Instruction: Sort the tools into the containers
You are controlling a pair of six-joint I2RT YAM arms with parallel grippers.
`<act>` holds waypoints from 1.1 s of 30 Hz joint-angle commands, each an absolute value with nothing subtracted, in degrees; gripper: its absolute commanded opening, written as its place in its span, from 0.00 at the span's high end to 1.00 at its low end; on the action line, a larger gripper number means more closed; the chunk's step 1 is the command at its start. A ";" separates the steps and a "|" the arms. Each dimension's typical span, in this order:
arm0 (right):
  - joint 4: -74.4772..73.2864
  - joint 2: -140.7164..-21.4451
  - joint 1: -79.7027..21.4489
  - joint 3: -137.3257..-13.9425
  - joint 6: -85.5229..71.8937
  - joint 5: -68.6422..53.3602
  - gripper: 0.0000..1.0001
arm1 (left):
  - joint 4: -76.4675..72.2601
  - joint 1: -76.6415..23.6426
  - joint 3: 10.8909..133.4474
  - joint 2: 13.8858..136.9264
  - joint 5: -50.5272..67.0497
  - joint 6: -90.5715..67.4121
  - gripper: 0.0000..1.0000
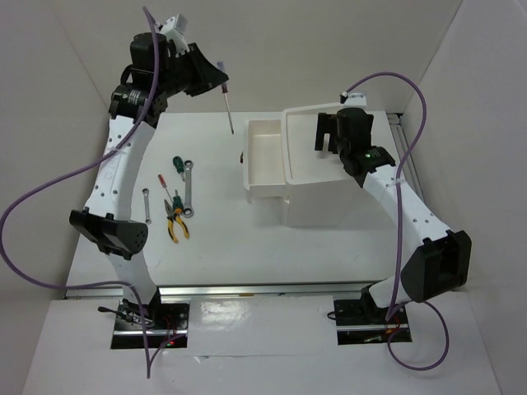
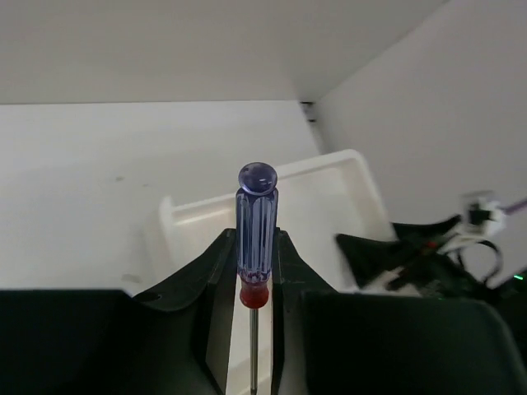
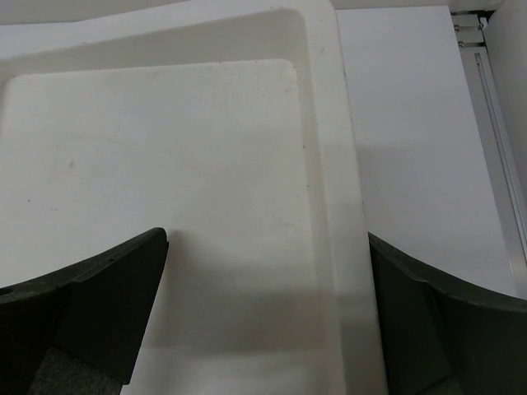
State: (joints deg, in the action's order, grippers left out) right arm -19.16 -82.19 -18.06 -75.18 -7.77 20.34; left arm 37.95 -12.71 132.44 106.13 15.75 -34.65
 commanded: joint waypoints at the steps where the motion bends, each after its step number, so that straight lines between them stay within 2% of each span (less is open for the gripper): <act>1: -27.33 -84.46 -17.75 -70.84 -11.07 16.61 0.00 | 36.57 -16.78 130.00 109.42 21.97 -40.42 1.00; 7: -27.33 -84.46 -17.75 -71.37 -11.07 17.14 0.00 | 31.30 -23.01 128.58 112.49 21.97 -42.88 1.00; 14: -27.33 -83.41 -17.75 -70.85 -11.07 17.14 0.00 | 28.83 -24.35 129.81 116.54 19.78 -43.95 1.00; 15: -27.33 -83.41 -17.75 -70.84 -10.55 17.14 0.00 | 28.83 -24.35 129.81 117.07 18.38 -43.42 0.97; 16: -26.81 -83.41 -17.75 -70.32 -10.55 17.14 0.00 | 29.44 -24.35 129.29 117.07 18.37 -43.42 0.85; 19: -26.81 -83.41 -17.75 -70.31 -10.55 17.14 0.00 | 29.44 -24.35 125.45 115.16 17.85 -42.46 0.30; 20: -26.81 -83.41 -17.75 -70.31 -10.55 17.14 0.00 | 28.31 -24.35 124.03 114.27 15.58 -41.84 0.24; 22: -26.81 -84.02 -17.75 -70.93 -10.55 17.14 0.00 | 28.30 -24.35 124.01 112.68 13.82 -39.82 0.02; 27: -27.33 -85.07 -17.75 -70.93 -10.02 16.61 0.00 | 39.60 -21.46 125.87 107.43 1.35 -33.24 0.00; 29: -27.33 -85.61 -17.75 -71.54 -10.02 16.61 0.00 | 43.75 -16.98 119.91 104.78 -9.02 -33.22 0.00; 31: -27.33 -85.61 -17.75 -70.93 -10.02 15.56 0.00 | 47.53 -12.24 110.19 101.62 -12.11 -34.35 0.00; 33: -26.81 -85.61 -17.75 -69.79 -10.63 14.77 0.00 | 46.94 -4.68 102.69 100.11 -10.03 -34.37 0.00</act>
State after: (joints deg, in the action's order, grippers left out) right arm -18.09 -81.84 -18.06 -74.35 -6.61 19.99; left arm 40.60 -13.52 110.56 102.78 -2.50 -35.75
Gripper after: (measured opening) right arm 1.001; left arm 1.000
